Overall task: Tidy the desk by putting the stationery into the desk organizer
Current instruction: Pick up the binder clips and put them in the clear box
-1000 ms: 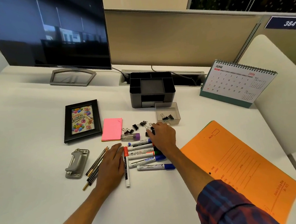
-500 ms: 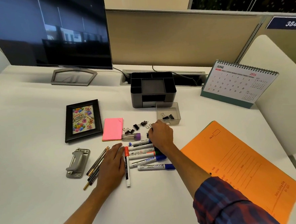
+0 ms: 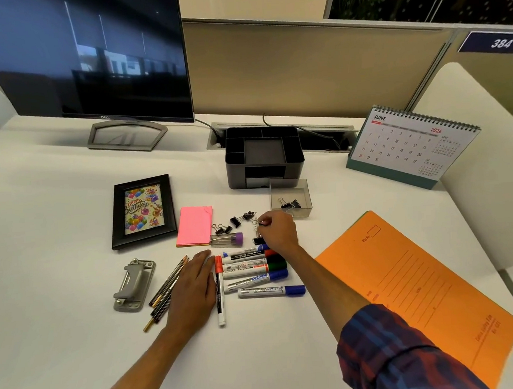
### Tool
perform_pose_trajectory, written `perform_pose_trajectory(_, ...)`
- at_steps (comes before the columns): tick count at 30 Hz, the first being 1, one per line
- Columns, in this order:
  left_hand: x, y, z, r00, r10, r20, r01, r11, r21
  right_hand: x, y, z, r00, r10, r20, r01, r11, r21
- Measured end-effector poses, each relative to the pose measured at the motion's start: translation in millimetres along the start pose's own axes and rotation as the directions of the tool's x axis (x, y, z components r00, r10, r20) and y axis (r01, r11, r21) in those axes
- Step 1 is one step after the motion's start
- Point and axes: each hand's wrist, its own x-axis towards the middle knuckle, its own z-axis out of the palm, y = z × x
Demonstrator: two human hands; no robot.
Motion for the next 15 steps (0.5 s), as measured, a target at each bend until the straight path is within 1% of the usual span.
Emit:
perform_pose_trajectory(2,0.0,-1.4,1.1,1.000,0.000,0.000,0.000,1.000,-0.003,-0.4,2.5,0.6,1.000,-0.013,-0.025,0.014,1.000,0.022)
perform_pose_trajectory(5,1.1,-2.7,2.7,1.000,0.011,0.000,-0.011,1.000,-0.016,-2.5,2.9,-2.3,0.994,-0.035,-0.101,0.044,0.995,0.090)
perform_pose_trajectory(9,1.6,-3.9,3.5,1.000,0.020,-0.007,-0.021,1.000,-0.018,0.8,1.4,-12.5,0.978,-0.105,-0.182,0.134,0.979,0.155)
perform_pose_trajectory(15,1.0,-3.4,3.3,1.000,0.021,-0.005,-0.021,1.000,-0.012,16.3,4.7,-32.9,0.937,-0.073,-0.341,0.154,0.964,0.217)
